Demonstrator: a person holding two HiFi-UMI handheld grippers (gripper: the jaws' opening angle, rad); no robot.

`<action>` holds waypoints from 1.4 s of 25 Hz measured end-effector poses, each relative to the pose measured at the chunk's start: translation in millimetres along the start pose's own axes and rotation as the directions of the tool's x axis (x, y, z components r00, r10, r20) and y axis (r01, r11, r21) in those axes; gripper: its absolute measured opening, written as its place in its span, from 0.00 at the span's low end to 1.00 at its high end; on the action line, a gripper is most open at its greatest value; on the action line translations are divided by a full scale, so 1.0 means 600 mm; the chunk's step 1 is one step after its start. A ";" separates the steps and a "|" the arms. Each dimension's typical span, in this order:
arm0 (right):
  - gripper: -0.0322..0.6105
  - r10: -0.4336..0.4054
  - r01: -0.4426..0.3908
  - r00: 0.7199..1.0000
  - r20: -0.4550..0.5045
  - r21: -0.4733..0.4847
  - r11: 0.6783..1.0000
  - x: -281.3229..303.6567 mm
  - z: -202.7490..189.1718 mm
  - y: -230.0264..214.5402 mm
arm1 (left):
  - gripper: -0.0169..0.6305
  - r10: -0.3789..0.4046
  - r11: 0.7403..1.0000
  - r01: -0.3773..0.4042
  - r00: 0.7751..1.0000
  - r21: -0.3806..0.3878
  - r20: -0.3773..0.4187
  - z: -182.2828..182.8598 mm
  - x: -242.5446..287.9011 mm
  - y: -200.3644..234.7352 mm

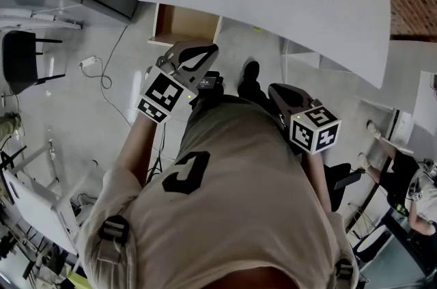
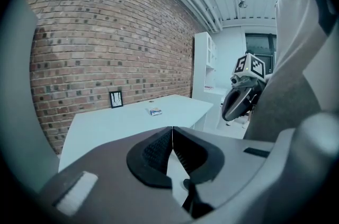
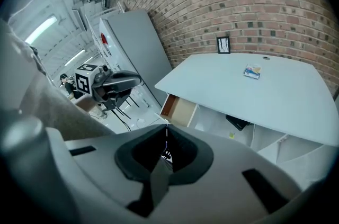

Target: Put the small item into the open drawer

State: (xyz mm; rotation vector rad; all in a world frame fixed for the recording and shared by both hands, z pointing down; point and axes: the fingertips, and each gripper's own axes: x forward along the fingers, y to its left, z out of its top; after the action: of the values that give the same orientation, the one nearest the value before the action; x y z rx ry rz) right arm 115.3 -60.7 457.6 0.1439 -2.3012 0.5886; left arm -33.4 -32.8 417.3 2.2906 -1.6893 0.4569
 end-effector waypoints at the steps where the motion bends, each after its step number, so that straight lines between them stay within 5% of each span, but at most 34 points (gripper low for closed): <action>1: 0.06 0.012 -0.012 1.000 0.000 -0.010 1.000 0.005 0.002 -0.001 | 0.03 0.007 1.000 -0.007 1.000 0.007 0.001 0.002 0.006 -0.004; 15: 0.06 0.174 -0.176 0.984 -0.037 -0.051 0.983 0.020 0.067 -0.100 | 0.03 -0.013 0.999 0.017 0.995 0.038 -0.094 0.059 0.149 -0.060; 25: 0.06 0.281 -0.280 0.960 -0.011 0.045 0.959 0.025 0.111 -0.171 | 0.03 0.002 1.000 0.003 0.988 0.030 -0.154 0.085 0.211 -0.046; 35: 0.06 0.180 -0.181 0.982 0.055 0.014 0.983 0.042 0.206 -0.341 | 0.03 0.010 1.000 -0.007 0.976 0.014 -0.216 0.093 0.266 -0.036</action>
State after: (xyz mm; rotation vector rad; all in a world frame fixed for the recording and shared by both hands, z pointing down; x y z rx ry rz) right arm 73.7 -296.9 474.8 -0.0414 -2.3775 0.7063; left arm 36.7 -187.9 429.4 2.1538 -1.5939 0.6942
